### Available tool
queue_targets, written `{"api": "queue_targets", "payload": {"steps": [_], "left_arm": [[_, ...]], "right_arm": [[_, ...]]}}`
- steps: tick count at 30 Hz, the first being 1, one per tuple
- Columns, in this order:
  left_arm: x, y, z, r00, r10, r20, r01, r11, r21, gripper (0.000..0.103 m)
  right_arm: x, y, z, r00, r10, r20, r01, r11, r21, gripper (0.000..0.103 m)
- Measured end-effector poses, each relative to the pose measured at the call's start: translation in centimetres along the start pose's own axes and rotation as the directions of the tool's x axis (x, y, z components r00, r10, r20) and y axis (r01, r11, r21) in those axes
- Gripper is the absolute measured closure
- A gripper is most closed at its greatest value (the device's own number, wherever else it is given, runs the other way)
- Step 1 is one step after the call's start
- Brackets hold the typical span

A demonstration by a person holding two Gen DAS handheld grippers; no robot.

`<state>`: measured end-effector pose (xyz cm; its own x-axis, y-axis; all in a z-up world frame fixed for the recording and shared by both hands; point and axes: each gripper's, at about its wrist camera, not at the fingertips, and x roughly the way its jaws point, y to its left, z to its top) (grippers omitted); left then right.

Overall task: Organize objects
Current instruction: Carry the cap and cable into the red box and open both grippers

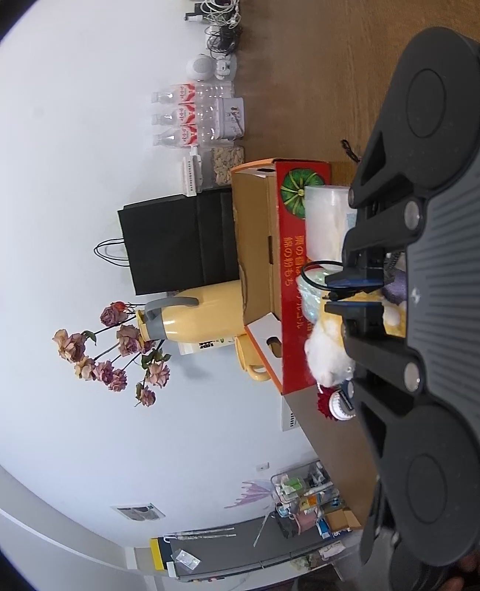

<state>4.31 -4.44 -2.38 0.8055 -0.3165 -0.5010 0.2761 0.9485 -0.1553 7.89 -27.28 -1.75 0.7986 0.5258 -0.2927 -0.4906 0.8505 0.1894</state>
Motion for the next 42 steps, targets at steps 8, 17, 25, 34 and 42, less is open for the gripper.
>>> {"api": "queue_targets", "payload": {"steps": [8, 17, 25, 34, 42], "left_arm": [[-1.4, 1.9, 4.4, 0.985, 0.08, 0.154, -0.08, 0.997, -0.007, 0.093], [2.6, 5.4, 10.4, 0.96, 0.175, 0.22, -0.151, 0.981, -0.123, 0.093], [8.0, 7.7, 13.9, 0.942, 0.253, 0.222, -0.221, 0.962, -0.161, 0.093], [13.2, 9.7, 13.9, 0.936, 0.311, 0.164, -0.278, 0.941, -0.195, 0.093], [13.9, 8.9, 13.0, 0.928, 0.344, 0.147, -0.322, 0.935, -0.15, 0.08]], "right_arm": [[1.5, 0.0, 3.2, 0.998, -0.012, 0.061, 0.015, 0.999, -0.041, 0.096], [8.0, -1.6, 7.6, 0.995, -0.055, 0.083, 0.058, 0.998, -0.035, 0.096], [15.8, -3.2, 9.0, 0.99, -0.135, 0.03, 0.136, 0.991, -0.011, 0.096], [18.4, -3.9, 7.5, 0.985, -0.17, -0.013, 0.17, 0.985, -0.02, 0.096], [18.1, -3.9, 7.1, 0.979, -0.202, -0.024, 0.202, 0.979, -0.023, 0.084]]}}
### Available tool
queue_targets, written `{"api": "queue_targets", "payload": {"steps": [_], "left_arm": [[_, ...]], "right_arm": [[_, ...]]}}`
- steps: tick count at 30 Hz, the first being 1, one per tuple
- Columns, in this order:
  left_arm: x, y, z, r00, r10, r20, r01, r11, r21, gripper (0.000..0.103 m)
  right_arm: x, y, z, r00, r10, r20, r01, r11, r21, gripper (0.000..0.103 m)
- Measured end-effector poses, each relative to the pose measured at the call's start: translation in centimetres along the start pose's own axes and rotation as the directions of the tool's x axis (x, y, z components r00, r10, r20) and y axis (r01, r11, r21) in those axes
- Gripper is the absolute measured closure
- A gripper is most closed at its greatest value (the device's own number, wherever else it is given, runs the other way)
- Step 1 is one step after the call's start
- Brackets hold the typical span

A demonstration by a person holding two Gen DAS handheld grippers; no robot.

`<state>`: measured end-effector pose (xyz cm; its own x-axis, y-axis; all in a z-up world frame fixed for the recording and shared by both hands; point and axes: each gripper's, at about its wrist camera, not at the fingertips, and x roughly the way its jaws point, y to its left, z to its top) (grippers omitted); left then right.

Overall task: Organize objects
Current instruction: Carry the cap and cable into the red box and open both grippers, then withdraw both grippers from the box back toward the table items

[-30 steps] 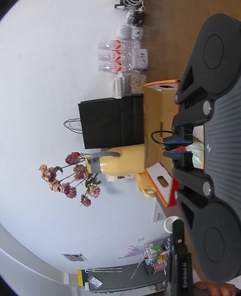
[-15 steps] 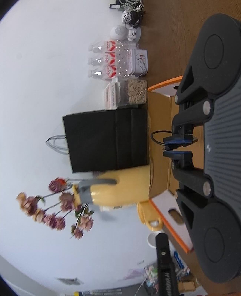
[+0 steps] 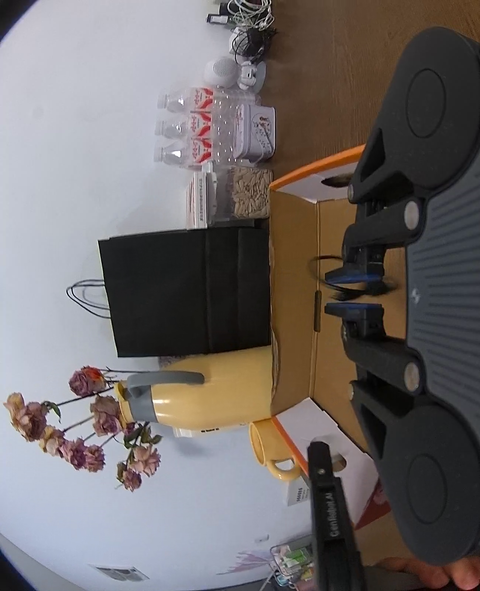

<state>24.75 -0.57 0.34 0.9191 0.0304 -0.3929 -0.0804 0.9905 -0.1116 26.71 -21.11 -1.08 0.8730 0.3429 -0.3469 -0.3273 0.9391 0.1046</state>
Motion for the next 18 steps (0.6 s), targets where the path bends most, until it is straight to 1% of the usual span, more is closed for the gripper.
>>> {"api": "queue_targets", "payload": {"steps": [1, 2, 3, 4, 5, 6, 7, 9, 18], "left_arm": [[-0.1, 0.0, -0.1, 1.0, 0.008, 0.008, -0.008, 1.0, 0.007, 0.072], [-0.3, -0.1, -0.2, 1.0, 0.017, 0.018, -0.017, 1.0, 0.008, 0.049], [-0.5, -0.1, -0.2, 0.999, 0.026, 0.033, -0.027, 1.0, 0.01, 0.026], [-0.8, -0.1, -0.2, 0.998, 0.036, 0.052, -0.036, 0.999, 0.011, 0.018], [-1.2, -0.1, -0.3, 0.996, 0.046, 0.075, -0.047, 0.999, 0.014, 0.007], [-1.4, -0.1, -0.3, 0.994, 0.053, 0.095, -0.055, 0.998, 0.015, 0.0], [-1.7, -0.2, -0.3, 0.991, 0.058, 0.118, -0.06, 0.998, 0.015, 0.0], [-2.0, -0.3, -0.4, 0.988, 0.066, 0.139, -0.069, 0.997, 0.018, 0.0], [-2.3, -0.3, -0.3, 0.988, 0.053, 0.143, -0.055, 0.998, 0.014, 0.0]], "right_arm": [[-0.1, -0.1, 0.0, 1.0, 0.001, 0.004, -0.001, 1.0, 0.003, 0.065], [-0.3, -0.1, 0.0, 1.0, 0.0, 0.01, 0.0, 1.0, 0.004, 0.052], [-0.4, 0.0, -0.1, 1.0, -0.008, 0.017, 0.008, 1.0, 0.003, 0.028], [-0.6, 0.0, -0.1, 1.0, -0.016, 0.027, 0.016, 1.0, 0.0, 0.018], [-0.8, 0.1, -0.1, 0.999, -0.02, 0.041, 0.02, 1.0, -0.003, 0.015], [-0.9, 0.1, -0.1, 0.999, -0.02, 0.05, 0.02, 1.0, -0.003, 0.011], [-1.0, 0.0, -0.1, 0.998, -0.022, 0.055, 0.022, 1.0, -0.001, 0.005], [-1.1, -0.1, -0.1, 0.998, -0.023, 0.062, 0.023, 1.0, 0.009, 0.0], [-1.4, -0.6, 0.1, 0.996, -0.033, 0.082, 0.03, 0.999, 0.032, 0.0]]}}
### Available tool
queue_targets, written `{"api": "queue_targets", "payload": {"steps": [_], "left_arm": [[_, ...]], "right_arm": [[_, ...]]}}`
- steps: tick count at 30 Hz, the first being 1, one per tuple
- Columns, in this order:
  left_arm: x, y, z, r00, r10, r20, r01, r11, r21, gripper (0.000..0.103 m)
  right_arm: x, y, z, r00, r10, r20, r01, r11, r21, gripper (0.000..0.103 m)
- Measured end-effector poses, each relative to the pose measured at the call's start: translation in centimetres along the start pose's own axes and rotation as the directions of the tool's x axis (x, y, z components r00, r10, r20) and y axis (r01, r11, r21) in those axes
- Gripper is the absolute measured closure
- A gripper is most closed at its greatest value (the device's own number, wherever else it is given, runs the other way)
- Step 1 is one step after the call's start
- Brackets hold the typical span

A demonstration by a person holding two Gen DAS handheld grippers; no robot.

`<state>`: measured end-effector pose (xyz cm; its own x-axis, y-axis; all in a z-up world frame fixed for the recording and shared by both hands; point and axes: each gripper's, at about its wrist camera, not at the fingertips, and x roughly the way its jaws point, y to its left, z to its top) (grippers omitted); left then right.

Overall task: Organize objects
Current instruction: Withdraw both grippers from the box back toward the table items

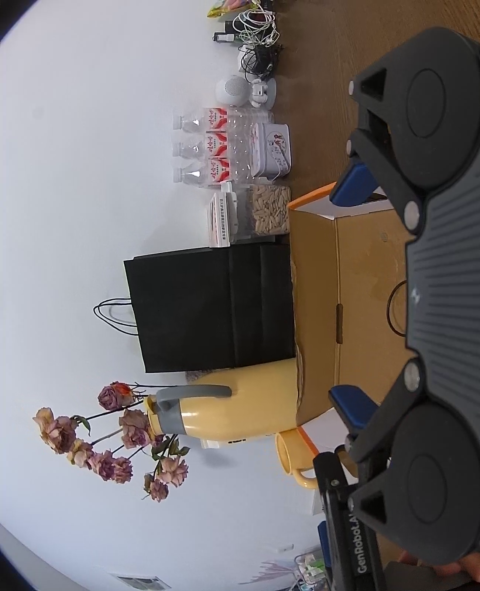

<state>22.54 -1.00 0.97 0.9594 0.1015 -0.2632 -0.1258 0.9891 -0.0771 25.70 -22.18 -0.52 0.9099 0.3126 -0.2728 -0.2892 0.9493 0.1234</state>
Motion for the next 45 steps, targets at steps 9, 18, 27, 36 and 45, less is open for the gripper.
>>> {"api": "queue_targets", "payload": {"steps": [9, 18, 27, 36, 45], "left_arm": [[-2.7, 0.4, 2.0, 0.999, -0.02, 0.027, 0.021, 1.0, -0.013, 0.0], [-5.8, 1.7, 2.5, 1.0, -0.011, -0.009, 0.011, 1.0, -0.012, 0.0], [-9.3, 3.8, 1.2, 0.997, -0.007, -0.08, 0.008, 1.0, 0.02, 0.0], [-12.7, 5.7, -1.4, 0.985, -0.028, -0.168, 0.032, 0.999, 0.023, 0.0], [-14.6, 6.0, -3.5, 0.975, -0.066, -0.212, 0.071, 0.997, 0.016, 0.0]], "right_arm": [[-2.8, 0.8, 1.7, 0.999, 0.032, 0.029, -0.031, 0.999, -0.024, 0.0], [-6.9, 1.0, 2.3, 1.0, 0.016, 0.002, -0.016, 0.998, -0.063, 0.0], [-9.9, -0.4, -0.7, 0.991, -0.023, -0.129, 0.013, 0.997, -0.081, 0.0], [-10.7, -1.7, -5.6, 0.942, -0.048, -0.332, 0.005, 0.992, -0.129, 0.0], [-10.8, -1.1, -6.5, 0.937, 0.022, -0.349, -0.065, 0.991, -0.114, 0.0]]}}
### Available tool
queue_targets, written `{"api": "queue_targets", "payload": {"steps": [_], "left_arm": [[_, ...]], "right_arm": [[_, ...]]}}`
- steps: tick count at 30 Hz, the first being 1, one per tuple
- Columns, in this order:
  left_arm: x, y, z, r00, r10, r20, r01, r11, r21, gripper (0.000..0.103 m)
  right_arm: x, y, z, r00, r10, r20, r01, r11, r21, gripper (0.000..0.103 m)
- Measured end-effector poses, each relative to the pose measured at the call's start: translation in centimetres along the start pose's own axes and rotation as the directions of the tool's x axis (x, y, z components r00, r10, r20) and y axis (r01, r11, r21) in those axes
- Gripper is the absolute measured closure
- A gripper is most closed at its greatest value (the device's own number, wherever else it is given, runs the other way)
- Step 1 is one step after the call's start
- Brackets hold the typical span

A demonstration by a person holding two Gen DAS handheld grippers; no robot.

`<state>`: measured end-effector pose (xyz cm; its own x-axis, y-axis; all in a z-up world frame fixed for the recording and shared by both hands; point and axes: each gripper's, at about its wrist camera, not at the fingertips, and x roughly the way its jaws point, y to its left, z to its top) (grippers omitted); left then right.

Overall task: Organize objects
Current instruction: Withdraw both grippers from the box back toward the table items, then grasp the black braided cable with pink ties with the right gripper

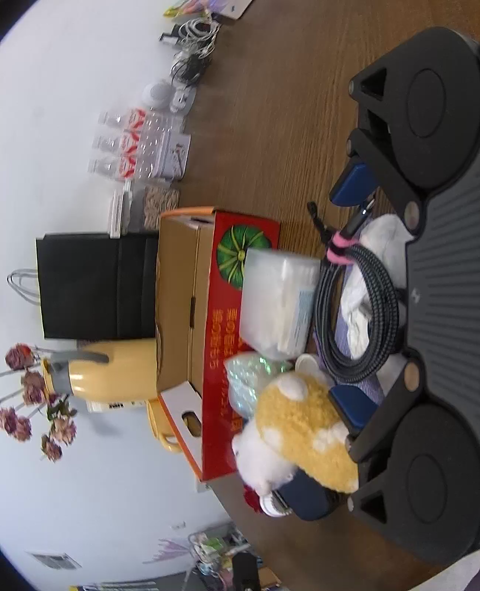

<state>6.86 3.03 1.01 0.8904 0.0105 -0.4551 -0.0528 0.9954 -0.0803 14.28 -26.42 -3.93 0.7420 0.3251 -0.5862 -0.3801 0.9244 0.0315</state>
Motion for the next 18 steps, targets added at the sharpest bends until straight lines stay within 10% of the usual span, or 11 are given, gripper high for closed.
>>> {"api": "queue_targets", "payload": {"steps": [18], "left_arm": [[0.5, 0.8, -1.0, 0.999, 0.005, -0.039, -0.006, 0.999, -0.035, 0.0]], "right_arm": [[3.5, -0.4, 0.2, 0.996, 0.04, -0.077, -0.04, 0.999, 0.005, 0.004]]}}
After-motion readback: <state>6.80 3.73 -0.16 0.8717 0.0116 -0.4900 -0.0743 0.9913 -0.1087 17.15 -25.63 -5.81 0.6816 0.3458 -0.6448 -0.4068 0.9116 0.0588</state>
